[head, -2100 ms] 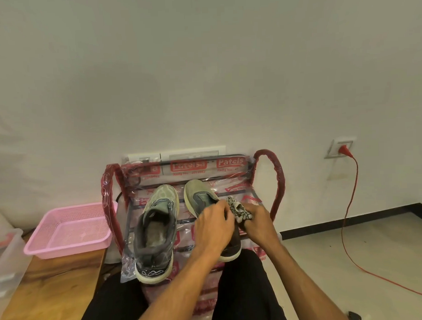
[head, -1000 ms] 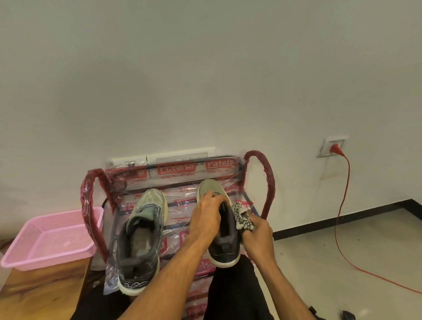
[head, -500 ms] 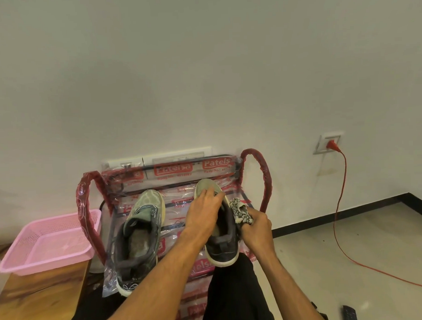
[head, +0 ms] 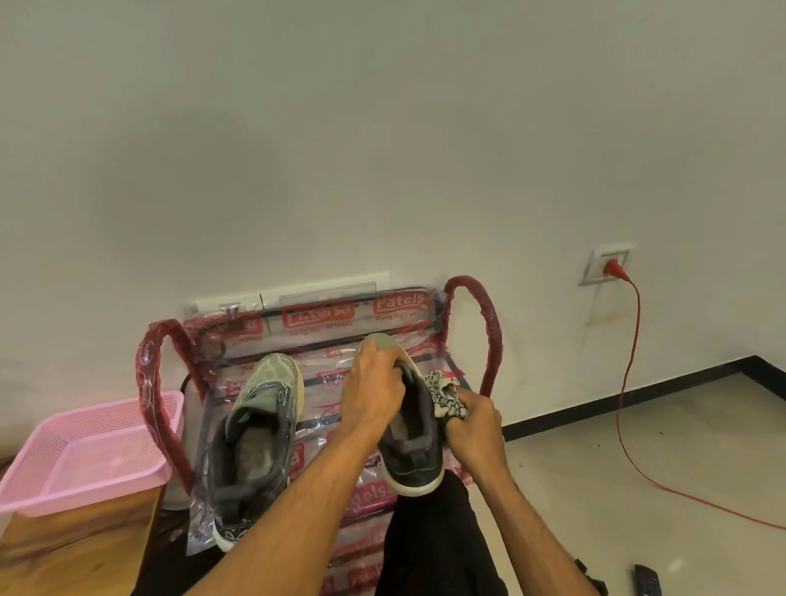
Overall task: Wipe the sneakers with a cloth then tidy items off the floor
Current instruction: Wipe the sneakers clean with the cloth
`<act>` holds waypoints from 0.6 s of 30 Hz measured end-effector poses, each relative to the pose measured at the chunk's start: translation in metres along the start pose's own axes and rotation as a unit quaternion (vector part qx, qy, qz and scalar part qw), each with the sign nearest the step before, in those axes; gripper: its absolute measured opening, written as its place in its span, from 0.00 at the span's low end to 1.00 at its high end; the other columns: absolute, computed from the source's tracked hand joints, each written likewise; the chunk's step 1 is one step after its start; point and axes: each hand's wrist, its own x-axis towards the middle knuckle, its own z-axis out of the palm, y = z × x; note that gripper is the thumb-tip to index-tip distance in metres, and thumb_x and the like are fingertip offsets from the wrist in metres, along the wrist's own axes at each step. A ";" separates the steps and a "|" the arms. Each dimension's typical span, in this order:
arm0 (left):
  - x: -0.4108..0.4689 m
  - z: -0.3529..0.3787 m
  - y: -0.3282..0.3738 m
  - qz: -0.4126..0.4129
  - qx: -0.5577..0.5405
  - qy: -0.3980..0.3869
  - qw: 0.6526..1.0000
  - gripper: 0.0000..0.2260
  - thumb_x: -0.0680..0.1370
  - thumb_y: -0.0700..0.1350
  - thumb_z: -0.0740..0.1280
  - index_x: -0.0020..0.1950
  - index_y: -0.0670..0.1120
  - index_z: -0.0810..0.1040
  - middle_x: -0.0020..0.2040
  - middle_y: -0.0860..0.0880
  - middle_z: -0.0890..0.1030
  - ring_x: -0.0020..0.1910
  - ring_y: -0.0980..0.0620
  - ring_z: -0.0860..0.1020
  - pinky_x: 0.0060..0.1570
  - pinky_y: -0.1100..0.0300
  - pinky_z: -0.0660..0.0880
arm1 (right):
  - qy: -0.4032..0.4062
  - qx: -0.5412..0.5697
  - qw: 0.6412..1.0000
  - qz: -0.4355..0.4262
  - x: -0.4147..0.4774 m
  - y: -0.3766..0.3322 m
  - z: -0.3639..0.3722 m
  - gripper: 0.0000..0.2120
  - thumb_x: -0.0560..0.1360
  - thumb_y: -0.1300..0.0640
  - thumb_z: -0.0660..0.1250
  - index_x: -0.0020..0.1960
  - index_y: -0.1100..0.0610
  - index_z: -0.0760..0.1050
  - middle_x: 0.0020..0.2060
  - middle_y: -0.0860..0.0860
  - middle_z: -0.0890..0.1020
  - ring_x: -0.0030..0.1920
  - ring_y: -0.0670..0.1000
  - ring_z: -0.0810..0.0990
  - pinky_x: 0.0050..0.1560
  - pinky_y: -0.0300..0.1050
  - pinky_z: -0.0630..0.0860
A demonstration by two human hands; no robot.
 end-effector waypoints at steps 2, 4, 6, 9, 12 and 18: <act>0.001 -0.001 0.002 0.015 0.039 -0.012 0.999 0.12 0.78 0.40 0.65 0.60 0.47 0.78 0.59 0.46 0.72 0.56 0.48 0.74 0.44 0.63 0.70 | 0.001 0.002 1.000 -0.002 0.001 0.000 -0.001 0.13 0.76 0.70 0.64 0.56 0.58 0.80 0.46 0.50 0.81 0.48 0.47 0.78 0.54 0.43 0.75; 0.001 0.000 0.002 0.040 0.086 -0.020 0.995 0.13 0.77 0.40 0.67 0.61 0.47 0.77 0.60 0.46 0.72 0.59 0.48 0.72 0.48 0.59 0.72 | -0.001 0.001 1.000 -0.005 0.001 0.000 -0.002 0.13 0.76 0.70 0.65 0.56 0.58 0.80 0.47 0.51 0.82 0.48 0.48 0.79 0.53 0.41 0.75; 0.001 0.000 0.001 0.055 0.112 -0.017 0.992 0.12 0.77 0.43 0.68 0.60 0.46 0.77 0.60 0.46 0.73 0.59 0.48 0.72 0.49 0.58 0.73 | 0.000 -0.005 1.000 -0.008 0.002 0.000 -0.003 0.12 0.76 0.69 0.65 0.56 0.58 0.80 0.47 0.51 0.81 0.46 0.46 0.77 0.52 0.39 0.72; 0.001 -0.001 0.000 0.038 0.084 0.006 0.996 0.07 0.77 0.44 0.68 0.54 0.46 0.79 0.55 0.47 0.76 0.51 0.51 0.74 0.41 0.61 0.69 | 0.000 -0.002 1.000 -0.010 0.003 -0.002 -0.005 0.11 0.77 0.68 0.65 0.56 0.58 0.80 0.44 0.49 0.79 0.45 0.46 0.75 0.56 0.43 0.74; 0.001 -0.002 -0.002 0.006 0.043 0.025 0.999 0.03 0.77 0.45 0.69 0.49 0.47 0.80 0.49 0.49 0.78 0.45 0.55 0.73 0.39 0.63 0.66 | -0.001 -0.003 1.000 -0.011 0.004 -0.003 -0.005 0.11 0.77 0.68 0.65 0.55 0.58 0.80 0.43 0.48 0.80 0.46 0.47 0.78 0.56 0.44 0.75; 0.003 -0.010 -0.006 -0.056 -0.059 0.002 0.997 0.03 0.75 0.45 0.72 0.47 0.50 0.79 0.44 0.53 0.79 0.41 0.57 0.74 0.31 0.71 0.61 | -0.009 -0.003 1.000 -0.008 0.005 -0.004 -0.005 0.10 0.77 0.67 0.66 0.53 0.57 0.81 0.44 0.49 0.82 0.48 0.50 0.81 0.57 0.48 0.78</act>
